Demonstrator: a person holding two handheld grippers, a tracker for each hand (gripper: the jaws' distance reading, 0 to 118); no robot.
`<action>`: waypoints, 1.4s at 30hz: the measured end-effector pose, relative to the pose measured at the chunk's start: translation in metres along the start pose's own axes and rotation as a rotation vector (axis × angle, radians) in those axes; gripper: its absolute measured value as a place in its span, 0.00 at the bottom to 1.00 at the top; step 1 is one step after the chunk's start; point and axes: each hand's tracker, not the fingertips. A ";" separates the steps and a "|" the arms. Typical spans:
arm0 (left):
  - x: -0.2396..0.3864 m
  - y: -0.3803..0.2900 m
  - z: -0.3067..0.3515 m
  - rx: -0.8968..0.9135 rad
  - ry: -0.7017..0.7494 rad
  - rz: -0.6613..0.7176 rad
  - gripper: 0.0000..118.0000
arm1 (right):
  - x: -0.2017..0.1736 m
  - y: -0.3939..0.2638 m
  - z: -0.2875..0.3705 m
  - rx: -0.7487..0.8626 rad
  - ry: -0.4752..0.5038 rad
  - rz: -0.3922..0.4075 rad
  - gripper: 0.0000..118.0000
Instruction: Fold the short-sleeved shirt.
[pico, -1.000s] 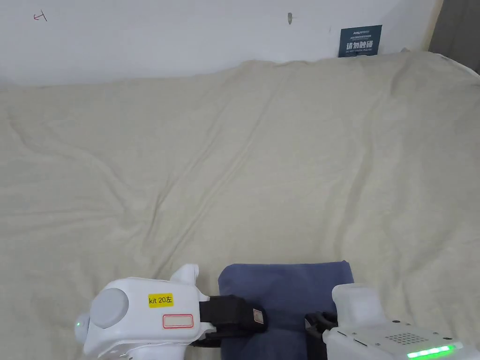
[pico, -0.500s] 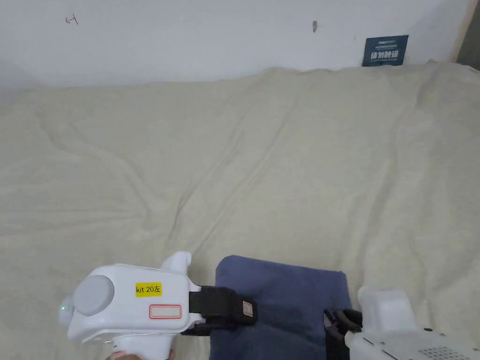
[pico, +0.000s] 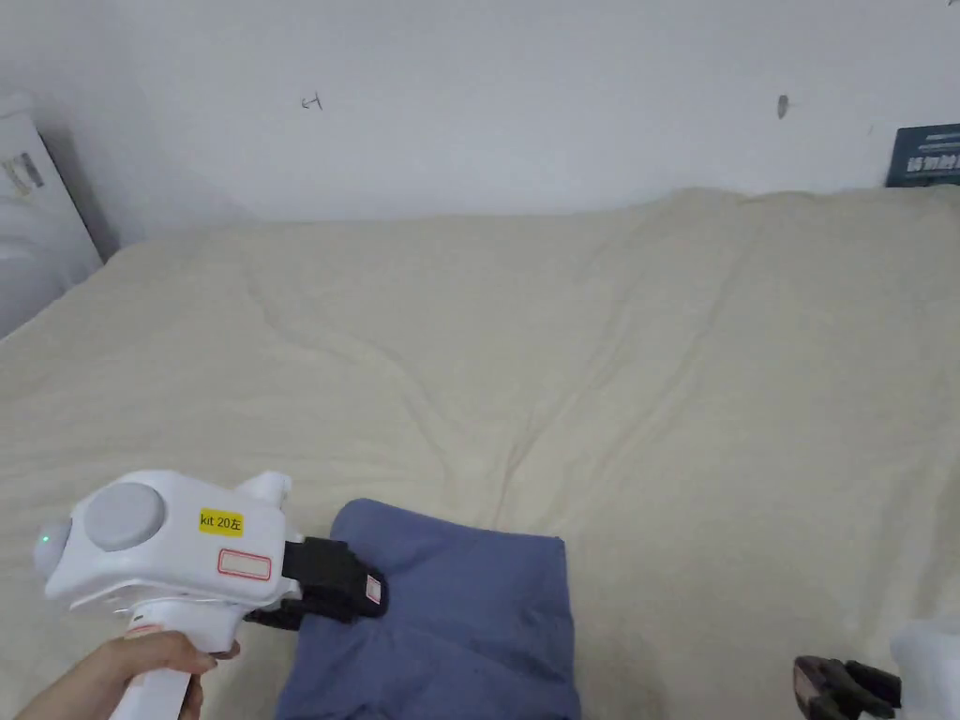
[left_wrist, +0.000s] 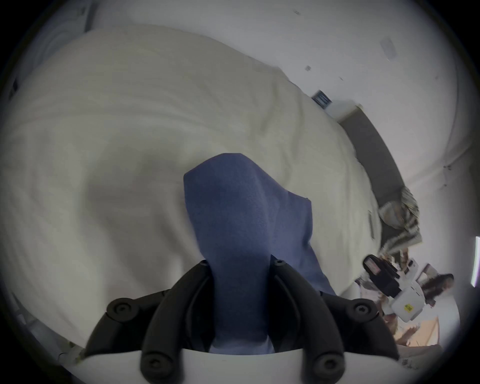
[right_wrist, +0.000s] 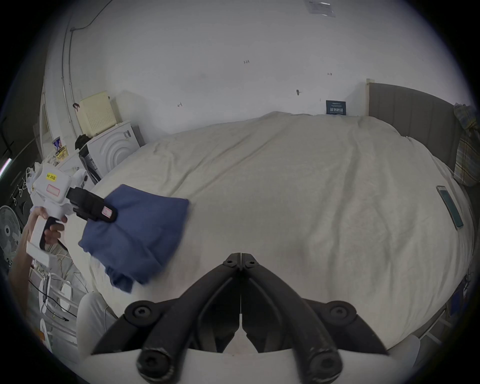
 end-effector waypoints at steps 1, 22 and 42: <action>-0.008 0.006 0.008 0.012 0.040 0.006 0.23 | -0.003 0.002 -0.004 0.001 -0.002 -0.001 0.00; -0.203 0.095 0.111 0.049 0.844 0.058 0.23 | -0.061 0.025 -0.049 0.285 -0.088 0.010 0.00; -0.171 0.037 0.141 0.425 0.730 0.106 0.49 | -0.092 0.024 -0.048 0.238 -0.048 0.040 0.00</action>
